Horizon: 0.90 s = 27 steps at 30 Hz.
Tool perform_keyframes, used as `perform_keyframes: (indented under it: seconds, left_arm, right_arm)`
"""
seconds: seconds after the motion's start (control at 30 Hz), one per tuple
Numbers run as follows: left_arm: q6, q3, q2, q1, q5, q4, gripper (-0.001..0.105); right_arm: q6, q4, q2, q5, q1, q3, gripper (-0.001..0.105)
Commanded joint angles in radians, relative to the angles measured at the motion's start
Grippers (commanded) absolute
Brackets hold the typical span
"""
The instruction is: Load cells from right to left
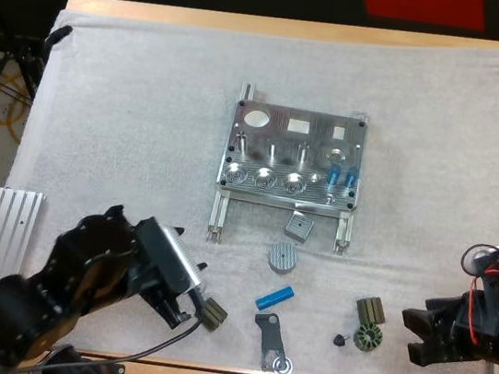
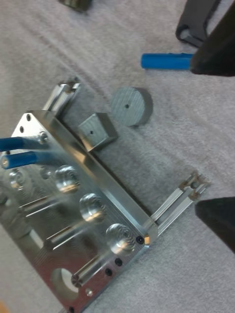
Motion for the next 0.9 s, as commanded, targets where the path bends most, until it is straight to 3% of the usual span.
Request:
perform_keyframes:
  seconds: [0.0,0.4,0.6,0.87]
  left_arm:
    - [0.026,-0.001,0.018,-0.005,0.003,-0.018,0.053]
    - [0.083,0.003,0.093,-0.005,0.071,-0.055,0.053]
    - [0.096,0.032,0.093,-0.008,0.122,-0.055,0.053]
    - [0.12,0.08,0.099,-0.148,0.108,-0.122,0.053]
  right_arm:
    - [0.005,0.021,-0.007,-0.008,-0.006,0.0,0.038]
    - [0.058,0.043,-0.007,-0.008,-0.006,0.002,0.038]
    - [0.067,0.04,-0.007,-0.012,-0.006,0.064,0.038]
    - [0.072,0.001,-0.007,-0.037,-0.006,0.138,0.038]
